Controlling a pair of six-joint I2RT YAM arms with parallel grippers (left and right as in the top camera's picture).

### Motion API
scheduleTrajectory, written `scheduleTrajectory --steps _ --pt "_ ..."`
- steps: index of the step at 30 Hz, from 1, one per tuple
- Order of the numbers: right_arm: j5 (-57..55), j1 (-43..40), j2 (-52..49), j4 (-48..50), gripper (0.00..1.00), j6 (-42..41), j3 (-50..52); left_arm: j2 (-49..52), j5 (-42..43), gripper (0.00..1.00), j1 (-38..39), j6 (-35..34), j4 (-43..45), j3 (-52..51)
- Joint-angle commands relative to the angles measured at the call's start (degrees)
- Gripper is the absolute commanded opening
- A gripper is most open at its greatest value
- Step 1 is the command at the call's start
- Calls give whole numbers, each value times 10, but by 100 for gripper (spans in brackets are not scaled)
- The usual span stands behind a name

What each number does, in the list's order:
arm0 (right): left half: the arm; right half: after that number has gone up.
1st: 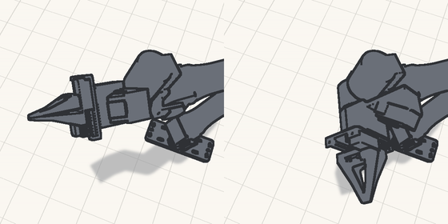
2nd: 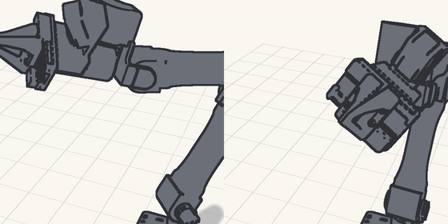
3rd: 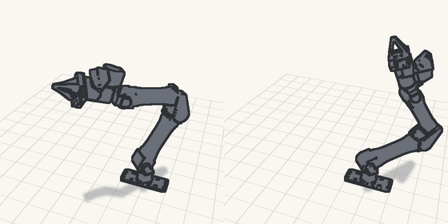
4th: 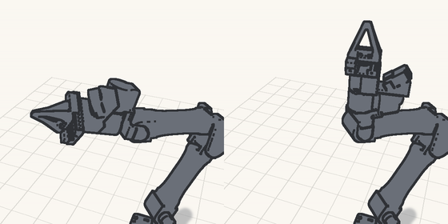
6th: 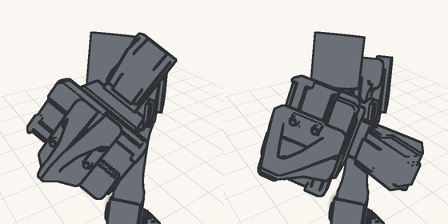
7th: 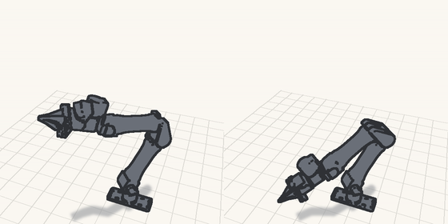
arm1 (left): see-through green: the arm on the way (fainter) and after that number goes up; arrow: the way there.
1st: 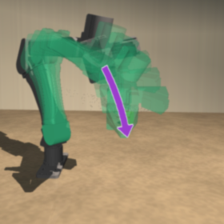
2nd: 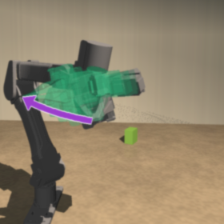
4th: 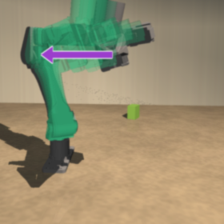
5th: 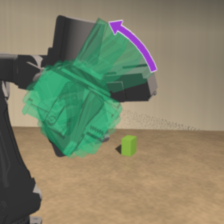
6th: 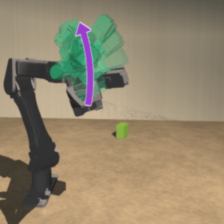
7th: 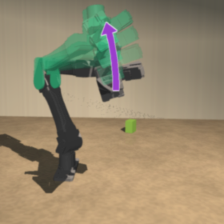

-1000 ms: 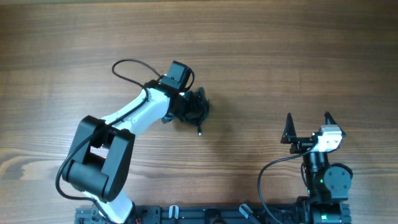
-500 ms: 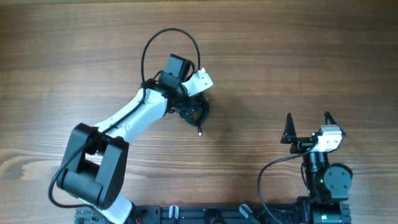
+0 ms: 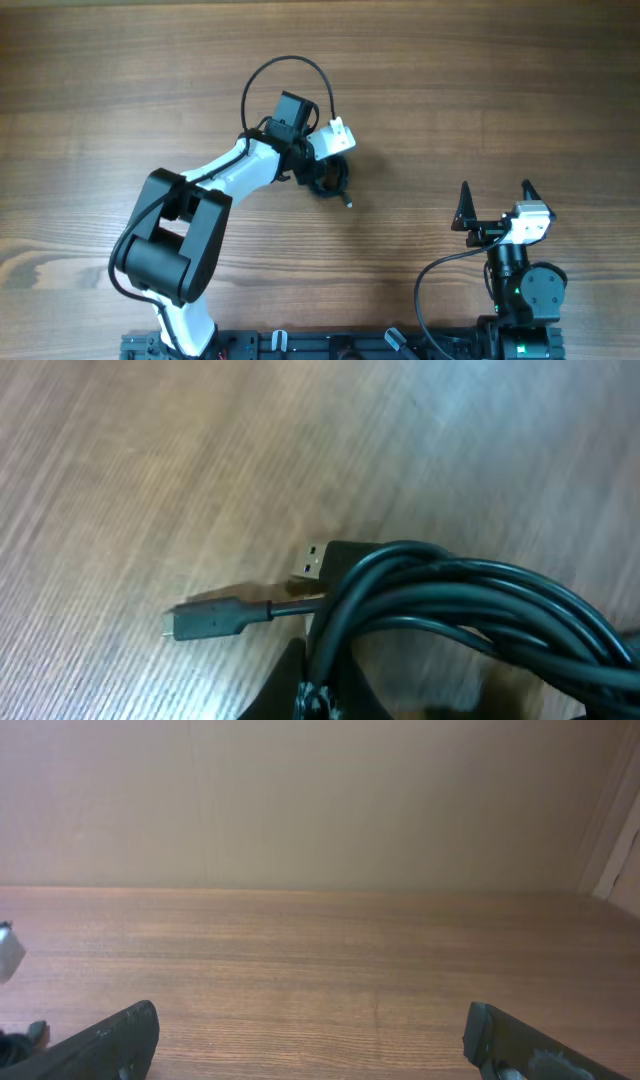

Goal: Untangle cables
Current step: 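Raise and rotate the held bundle with the left gripper toward center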

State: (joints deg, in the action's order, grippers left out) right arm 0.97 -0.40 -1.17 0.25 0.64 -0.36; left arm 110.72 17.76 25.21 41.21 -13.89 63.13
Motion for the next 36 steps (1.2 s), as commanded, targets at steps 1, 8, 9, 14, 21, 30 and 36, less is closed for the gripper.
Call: scheduleTrajectory --steps 1,8,9,14,21,30,36 --pt "-10 2 4 1 100 -8 1 -6 -9 4 1 -240 15 8" --pt "-10 2 4 2 100 -8 1 -37 -52 40 5 -816 -98 7" --pt "-10 2 4 1 100 -8 1 -37 -52 88 8 -815 -97 7" --pt "-10 2 4 1 100 -8 1 -38 -57 82 -2 -700 -88 8" --pt "-10 2 4 2 100 -8 1 -30 -85 56 7 -639 -71 7" --pt "-10 2 4 1 100 -8 1 -3 -125 4 42 -641 -70 7" --pt "-10 2 4 1 100 -8 1 -3 -101 4 43 -641 -61 7"
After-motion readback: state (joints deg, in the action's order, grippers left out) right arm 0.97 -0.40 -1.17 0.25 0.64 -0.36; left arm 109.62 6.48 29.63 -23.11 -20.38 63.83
